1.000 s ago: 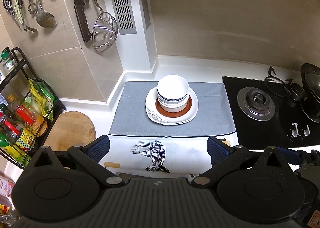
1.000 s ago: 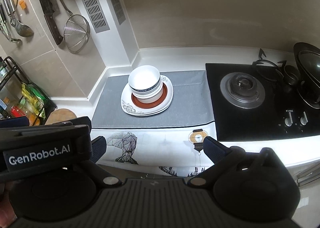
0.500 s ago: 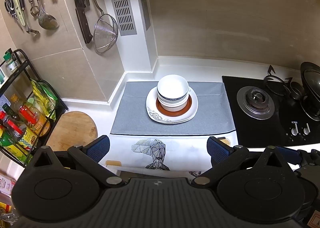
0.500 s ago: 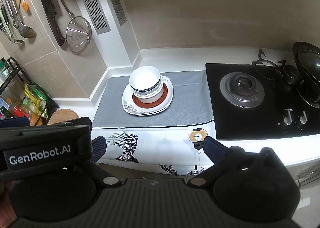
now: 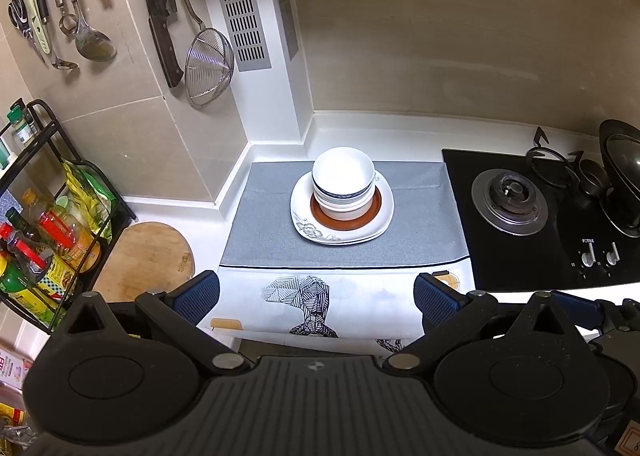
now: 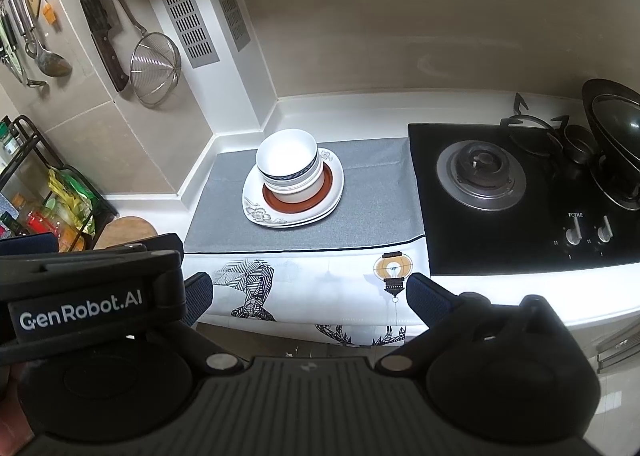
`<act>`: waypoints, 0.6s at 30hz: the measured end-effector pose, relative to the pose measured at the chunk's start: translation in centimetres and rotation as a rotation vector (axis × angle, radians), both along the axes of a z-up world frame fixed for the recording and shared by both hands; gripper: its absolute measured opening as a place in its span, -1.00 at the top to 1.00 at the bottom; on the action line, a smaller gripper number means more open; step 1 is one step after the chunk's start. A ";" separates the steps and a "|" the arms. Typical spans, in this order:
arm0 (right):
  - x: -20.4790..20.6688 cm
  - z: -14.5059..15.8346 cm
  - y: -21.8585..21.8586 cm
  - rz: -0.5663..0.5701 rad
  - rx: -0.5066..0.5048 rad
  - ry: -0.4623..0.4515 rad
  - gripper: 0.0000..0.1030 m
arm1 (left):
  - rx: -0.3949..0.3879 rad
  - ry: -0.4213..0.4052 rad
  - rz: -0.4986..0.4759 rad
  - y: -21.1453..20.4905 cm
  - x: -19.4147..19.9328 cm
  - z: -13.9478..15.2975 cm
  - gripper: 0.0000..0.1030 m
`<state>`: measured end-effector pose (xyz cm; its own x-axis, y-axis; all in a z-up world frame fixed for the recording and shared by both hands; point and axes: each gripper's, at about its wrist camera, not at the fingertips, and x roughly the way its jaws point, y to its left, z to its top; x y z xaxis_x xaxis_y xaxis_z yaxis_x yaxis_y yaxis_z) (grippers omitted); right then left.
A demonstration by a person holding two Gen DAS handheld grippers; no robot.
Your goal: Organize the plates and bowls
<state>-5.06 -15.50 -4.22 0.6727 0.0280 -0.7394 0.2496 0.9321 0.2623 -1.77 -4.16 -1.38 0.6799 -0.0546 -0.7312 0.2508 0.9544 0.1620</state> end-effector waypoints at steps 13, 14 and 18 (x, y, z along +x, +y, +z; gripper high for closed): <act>0.0 -0.1 0.1 0.000 0.012 -0.001 -0.99 | 0.010 0.002 -0.006 0.0 -0.1 0.1 -0.99; 0.0 -0.1 0.0 0.002 0.013 -0.002 -0.99 | 0.011 0.002 -0.005 0.0 -0.1 0.0 -0.99; 0.1 -0.2 0.0 0.008 0.012 0.000 -0.99 | 0.010 0.004 0.001 0.1 -0.1 0.0 -0.99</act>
<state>-4.98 -15.54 -4.41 0.6725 0.0428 -0.7389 0.2418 0.9308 0.2740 -1.90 -4.05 -1.38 0.6770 -0.0463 -0.7346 0.2507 0.9529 0.1710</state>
